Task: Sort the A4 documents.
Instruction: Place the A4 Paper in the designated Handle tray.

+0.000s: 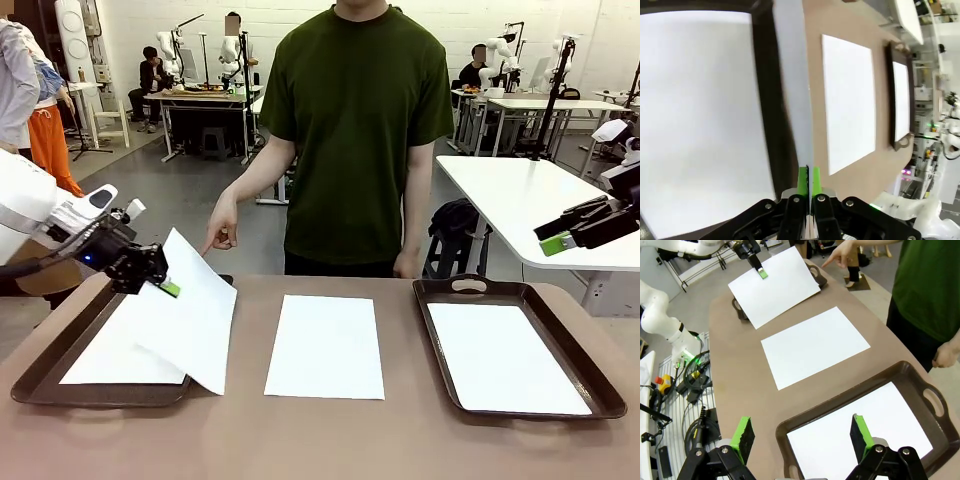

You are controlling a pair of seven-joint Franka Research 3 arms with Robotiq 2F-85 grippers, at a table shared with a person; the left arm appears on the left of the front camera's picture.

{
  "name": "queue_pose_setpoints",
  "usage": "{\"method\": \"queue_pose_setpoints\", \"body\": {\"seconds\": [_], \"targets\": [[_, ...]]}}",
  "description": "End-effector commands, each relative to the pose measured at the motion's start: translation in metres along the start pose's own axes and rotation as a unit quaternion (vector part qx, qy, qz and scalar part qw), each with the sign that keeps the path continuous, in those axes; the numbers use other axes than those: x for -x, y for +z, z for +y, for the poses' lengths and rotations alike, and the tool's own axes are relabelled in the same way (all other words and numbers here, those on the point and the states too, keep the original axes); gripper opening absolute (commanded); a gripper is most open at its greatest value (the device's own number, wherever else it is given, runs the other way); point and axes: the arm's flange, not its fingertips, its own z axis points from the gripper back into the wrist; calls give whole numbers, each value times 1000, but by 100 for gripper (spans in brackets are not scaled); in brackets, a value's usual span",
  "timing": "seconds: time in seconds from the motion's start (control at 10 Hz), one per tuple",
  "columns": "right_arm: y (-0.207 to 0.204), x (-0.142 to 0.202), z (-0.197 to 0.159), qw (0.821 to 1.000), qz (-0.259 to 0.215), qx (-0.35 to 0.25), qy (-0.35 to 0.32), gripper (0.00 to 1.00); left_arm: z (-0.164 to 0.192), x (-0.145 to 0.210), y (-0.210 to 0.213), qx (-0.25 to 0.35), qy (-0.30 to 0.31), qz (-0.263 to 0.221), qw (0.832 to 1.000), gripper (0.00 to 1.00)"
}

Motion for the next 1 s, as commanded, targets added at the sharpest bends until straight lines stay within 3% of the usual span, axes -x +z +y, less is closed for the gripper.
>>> {"method": "queue_pose_setpoints", "body": {"seconds": [0.0, 0.5, 0.9], "targets": [[-1, 0, 0, 1000, -12, -3, 6, 100, 12, -14, 16, -37, 25, 46, 998, 1], [-1, 0, 0, 1000, -12, -3, 6, 100, 48, -40, 16, -70, 61, 68, 993, 1], [-1, 0, 0, 1000, -12, -3, 6, 100, 62, -48, -10, -168, 80, 67, 980, 1]]}}
